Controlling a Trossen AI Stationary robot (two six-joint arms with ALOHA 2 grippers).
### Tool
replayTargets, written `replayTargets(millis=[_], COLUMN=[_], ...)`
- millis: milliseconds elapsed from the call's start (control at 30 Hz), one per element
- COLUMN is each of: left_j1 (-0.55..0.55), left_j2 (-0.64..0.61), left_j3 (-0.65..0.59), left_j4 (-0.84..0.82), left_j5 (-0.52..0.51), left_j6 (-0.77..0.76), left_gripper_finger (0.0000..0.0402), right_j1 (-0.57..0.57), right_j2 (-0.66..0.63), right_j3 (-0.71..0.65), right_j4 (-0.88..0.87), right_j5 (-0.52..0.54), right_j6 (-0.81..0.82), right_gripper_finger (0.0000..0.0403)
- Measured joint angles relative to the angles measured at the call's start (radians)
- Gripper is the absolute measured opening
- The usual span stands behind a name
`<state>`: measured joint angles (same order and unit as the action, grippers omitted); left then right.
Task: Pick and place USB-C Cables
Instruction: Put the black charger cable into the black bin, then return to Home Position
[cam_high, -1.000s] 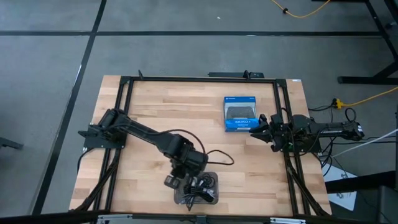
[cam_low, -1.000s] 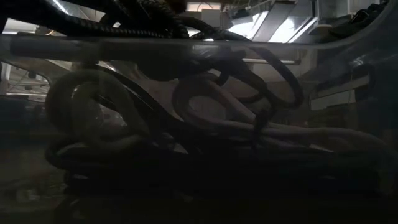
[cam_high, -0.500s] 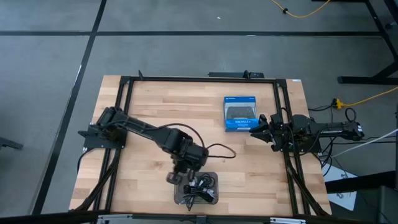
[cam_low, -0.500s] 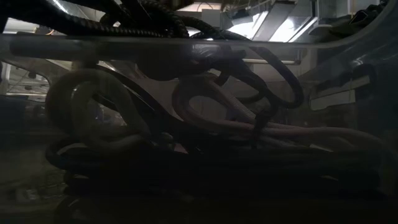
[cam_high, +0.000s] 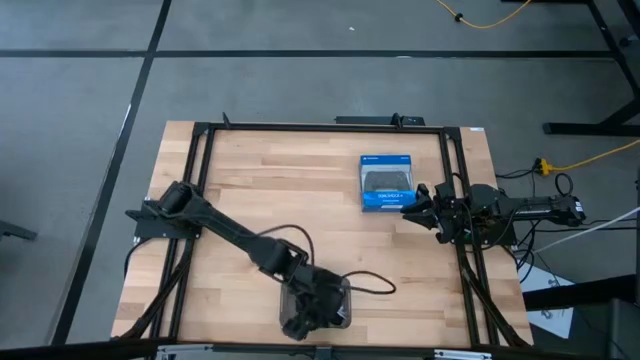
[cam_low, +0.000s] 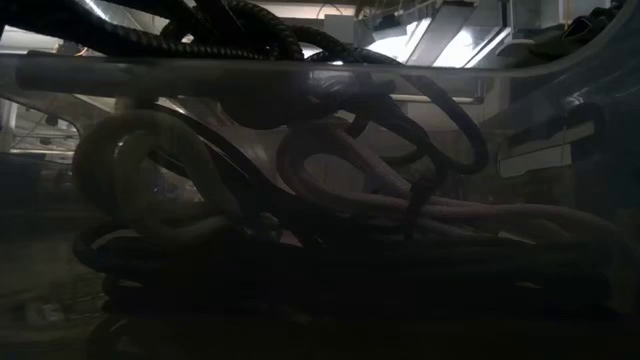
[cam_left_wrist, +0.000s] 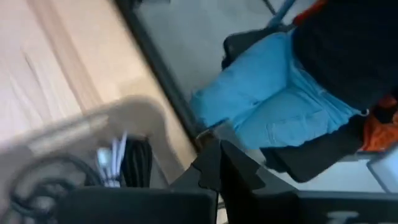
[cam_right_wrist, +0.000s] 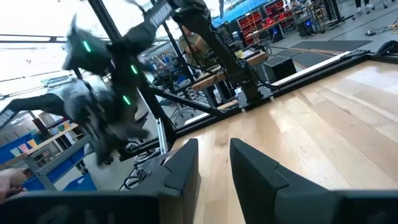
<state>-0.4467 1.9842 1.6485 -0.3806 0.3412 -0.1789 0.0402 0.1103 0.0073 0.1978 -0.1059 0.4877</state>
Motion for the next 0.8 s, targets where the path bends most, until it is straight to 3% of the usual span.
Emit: replayTargets(millis=[200,400,600,800], left_j1=[-0.008,-0.007,0.003,0.03], left_j2=[0.056,0.089,0.09,0.064], left_j3=[-0.03,-0.034,-0.033,-0.029], left_j4=[0.081,-0.096,-0.232,-0.24], left_j5=[0.014,0.005,-0.042,-0.068], left_j6=[-0.135,-0.208,-0.18,-0.133], left_gripper_finger=[0.0002,0.0002,0.0001,0.0002], right_j1=[0.0,0.001,0.001,0.002], right_j2=[0.0,0.0,0.001,0.001], right_j3=[0.0,0.0,0.0,0.0], right_j4=[-0.019,-0.047,-0.066,-0.067], right_j5=[-0.025,-0.028,-0.028,-0.028], right_j6=[0.001,0.007,0.031,0.03], right_gripper_finger=[0.0097,0.0097,0.0097,0.0097])
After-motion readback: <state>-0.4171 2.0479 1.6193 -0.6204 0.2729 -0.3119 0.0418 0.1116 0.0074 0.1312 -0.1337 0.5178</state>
